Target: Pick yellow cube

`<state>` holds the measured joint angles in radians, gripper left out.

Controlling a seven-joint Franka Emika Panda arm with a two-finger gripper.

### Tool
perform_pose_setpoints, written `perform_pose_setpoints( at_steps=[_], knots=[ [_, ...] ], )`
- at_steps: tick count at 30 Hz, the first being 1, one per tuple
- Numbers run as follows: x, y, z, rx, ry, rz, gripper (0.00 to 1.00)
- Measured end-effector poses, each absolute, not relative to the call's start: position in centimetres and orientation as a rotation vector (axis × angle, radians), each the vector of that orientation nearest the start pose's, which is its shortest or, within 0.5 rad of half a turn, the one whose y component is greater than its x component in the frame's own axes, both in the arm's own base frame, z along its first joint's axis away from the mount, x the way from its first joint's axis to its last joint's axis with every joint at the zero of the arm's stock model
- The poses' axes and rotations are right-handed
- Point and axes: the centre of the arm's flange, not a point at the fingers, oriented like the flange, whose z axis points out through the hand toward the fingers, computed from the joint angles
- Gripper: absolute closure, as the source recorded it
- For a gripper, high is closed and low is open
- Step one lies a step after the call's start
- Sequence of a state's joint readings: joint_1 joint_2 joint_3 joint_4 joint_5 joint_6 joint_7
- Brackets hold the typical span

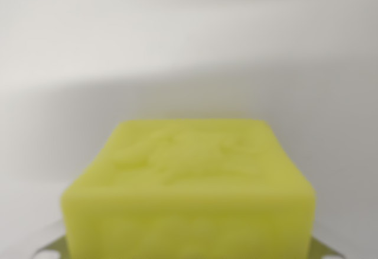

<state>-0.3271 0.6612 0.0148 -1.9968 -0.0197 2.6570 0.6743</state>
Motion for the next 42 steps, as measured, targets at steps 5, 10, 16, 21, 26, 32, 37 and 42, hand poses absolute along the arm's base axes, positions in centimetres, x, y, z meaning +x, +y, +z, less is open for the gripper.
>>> perform_pose_setpoints(
  at_steps=[5, 10, 16, 21, 26, 32, 37, 42],
  knots=[
    [57.0, -18.3, 13.1, -2.778, 1.468, 0.002, 1.00],
    [57.0, -18.3, 14.0, -2.778, 1.468, 0.002, 1.00],
    [57.0, -18.4, 15.0, -2.778, 1.468, 0.002, 1.00],
    [57.0, -18.4, 15.8, -2.778, 1.468, 0.001, 1.00],
    [57.0, -18.3, 16.6, -2.778, 1.468, 0.002, 1.00],
    [57.0, -18.4, 17.6, -2.778, 1.468, 0.002, 1.00],
    [57.0, -18.4, 18.5, -2.778, 1.468, 0.002, 1.00],
    [57.0, -18.4, 19.3, -2.778, 1.468, 0.002, 1.00]
  ],
)
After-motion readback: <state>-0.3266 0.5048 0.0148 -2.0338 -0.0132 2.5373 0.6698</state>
